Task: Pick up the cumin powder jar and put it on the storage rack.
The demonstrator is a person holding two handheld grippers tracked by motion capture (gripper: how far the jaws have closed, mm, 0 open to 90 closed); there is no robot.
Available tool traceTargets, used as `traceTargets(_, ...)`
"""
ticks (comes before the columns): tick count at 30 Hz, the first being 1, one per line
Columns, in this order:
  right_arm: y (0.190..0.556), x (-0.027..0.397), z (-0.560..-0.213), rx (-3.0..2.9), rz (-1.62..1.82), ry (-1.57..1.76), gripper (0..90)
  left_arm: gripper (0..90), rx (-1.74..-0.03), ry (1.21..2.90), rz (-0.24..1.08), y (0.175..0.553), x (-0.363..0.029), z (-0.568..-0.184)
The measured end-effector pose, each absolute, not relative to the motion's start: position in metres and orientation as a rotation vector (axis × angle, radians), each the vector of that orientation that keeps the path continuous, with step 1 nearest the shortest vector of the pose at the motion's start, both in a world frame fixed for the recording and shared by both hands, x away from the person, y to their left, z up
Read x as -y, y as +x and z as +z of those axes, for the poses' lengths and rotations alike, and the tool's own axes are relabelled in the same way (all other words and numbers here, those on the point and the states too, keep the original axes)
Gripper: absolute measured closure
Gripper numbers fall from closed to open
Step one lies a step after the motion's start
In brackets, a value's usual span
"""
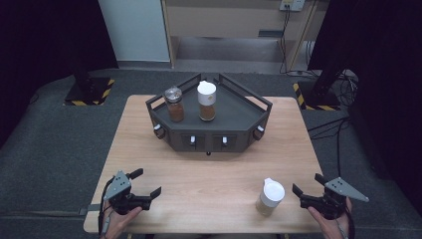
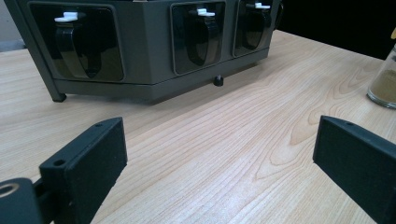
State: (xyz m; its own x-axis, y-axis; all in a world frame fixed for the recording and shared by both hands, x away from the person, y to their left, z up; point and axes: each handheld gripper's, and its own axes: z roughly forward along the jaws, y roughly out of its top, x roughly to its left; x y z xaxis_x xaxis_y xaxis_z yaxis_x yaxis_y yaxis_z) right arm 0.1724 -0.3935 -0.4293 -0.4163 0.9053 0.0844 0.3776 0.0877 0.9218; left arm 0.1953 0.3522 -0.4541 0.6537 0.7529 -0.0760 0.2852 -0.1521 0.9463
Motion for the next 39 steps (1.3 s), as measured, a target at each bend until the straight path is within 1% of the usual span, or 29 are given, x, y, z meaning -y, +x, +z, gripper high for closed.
traceTargets(14,0.172,0.394,-0.417,-1.841,1.307,1.273,3.0,1.9,-0.855,1.726,0.508,0.195,-0.352,-0.454)
traceTargets(24,0.171,0.393,-0.385,-1.844,1.313,1.227,4.0,1.9,-0.855,1.724,0.507,0.195,-0.353,-0.454)
traceTargets(39,0.180,0.384,-0.345,-1.930,1.349,1.124,5.6,1.9,-0.857,1.725,0.506,0.196,-0.353,-0.454)
